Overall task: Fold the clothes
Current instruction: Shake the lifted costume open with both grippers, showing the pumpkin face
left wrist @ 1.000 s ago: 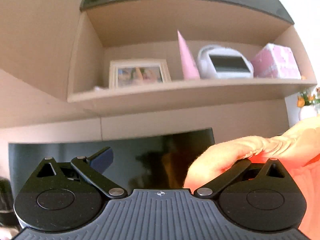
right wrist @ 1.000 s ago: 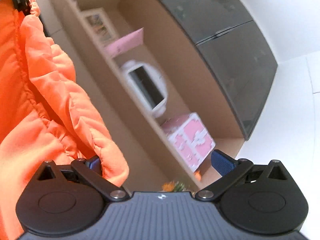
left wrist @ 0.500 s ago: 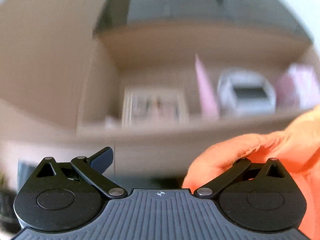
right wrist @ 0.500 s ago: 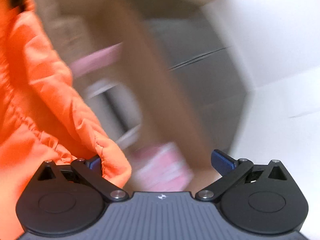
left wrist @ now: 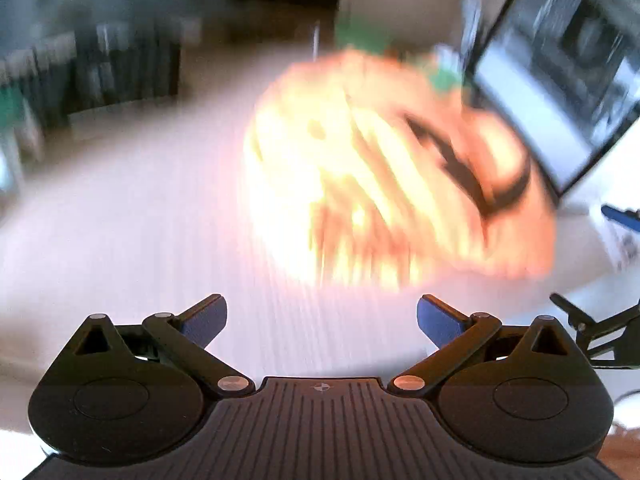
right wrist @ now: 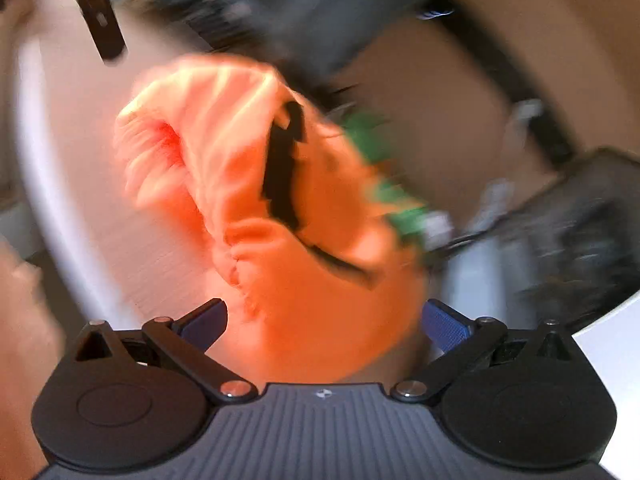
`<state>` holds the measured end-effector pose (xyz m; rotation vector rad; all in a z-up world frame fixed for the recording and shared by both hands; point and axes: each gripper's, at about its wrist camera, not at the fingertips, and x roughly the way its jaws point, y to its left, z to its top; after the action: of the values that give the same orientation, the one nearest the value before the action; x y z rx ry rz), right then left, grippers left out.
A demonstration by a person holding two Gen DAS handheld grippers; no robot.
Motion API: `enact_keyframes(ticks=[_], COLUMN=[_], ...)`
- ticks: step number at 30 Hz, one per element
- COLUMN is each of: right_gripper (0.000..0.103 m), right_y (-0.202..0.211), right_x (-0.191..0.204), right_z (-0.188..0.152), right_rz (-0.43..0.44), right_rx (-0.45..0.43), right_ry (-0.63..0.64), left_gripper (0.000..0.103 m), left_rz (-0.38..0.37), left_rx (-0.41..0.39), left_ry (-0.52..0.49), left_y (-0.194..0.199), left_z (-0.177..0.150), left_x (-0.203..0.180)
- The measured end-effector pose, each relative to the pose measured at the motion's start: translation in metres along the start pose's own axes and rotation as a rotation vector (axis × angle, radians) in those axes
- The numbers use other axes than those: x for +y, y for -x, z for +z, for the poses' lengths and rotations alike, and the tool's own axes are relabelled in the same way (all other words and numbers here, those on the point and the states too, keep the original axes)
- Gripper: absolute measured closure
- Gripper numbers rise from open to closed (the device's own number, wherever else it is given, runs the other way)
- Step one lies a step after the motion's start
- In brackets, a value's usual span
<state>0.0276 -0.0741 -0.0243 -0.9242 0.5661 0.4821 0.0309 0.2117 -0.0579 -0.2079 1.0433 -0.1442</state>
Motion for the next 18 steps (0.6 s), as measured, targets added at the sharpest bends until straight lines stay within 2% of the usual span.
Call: enact_keyframes(ticks=[2, 4, 7, 9, 10, 16, 18], right_gripper=[0.0, 0.0, 0.0, 0.0, 0.0, 0.0, 0.0], right_y=[0.007, 0.014, 0.001, -0.017, -0.029, -0.134, -0.144], right_x=[-0.005, -0.021, -0.069, -0.098, -0.11, -0.137, -0.126], right_z=[0.001, 0.005, 0.015, 0.024, 0.025, -0.022, -0.026], right_rz=[0.067, 0.122, 0.173, 0.248, 0.295, 0.592, 0.58], right_rx=[-0.042, -0.101, -0.123, -0.117, -0.11, 0.045, 0.084], right_ry=[-0.042, -0.12, -0.374, -0.583, -0.699, -1.404, -1.447], left_gripper=[0.0, 0.0, 0.0, 0.0, 0.0, 0.0, 0.0], left_rz=[-0.048, -0.089, -0.142, -0.186, -0.205, -0.246, -0.259], left_rx=[-0.031, -0.118, -0.224, -0.259, -0.256, -0.119, -0.074], left_ry=[-0.032, -0.083, -0.124, -0.136, -0.139, -0.107, -0.097], left_y=[0.008, 0.024, 0.035, 0.026, 0.017, -0.041, -0.061], left_z=[0.005, 0.023, 0.059, 0.078, 0.085, 0.092, 0.094], left_x=[-0.005, -0.014, -0.027, -0.031, -0.032, -0.023, -0.02])
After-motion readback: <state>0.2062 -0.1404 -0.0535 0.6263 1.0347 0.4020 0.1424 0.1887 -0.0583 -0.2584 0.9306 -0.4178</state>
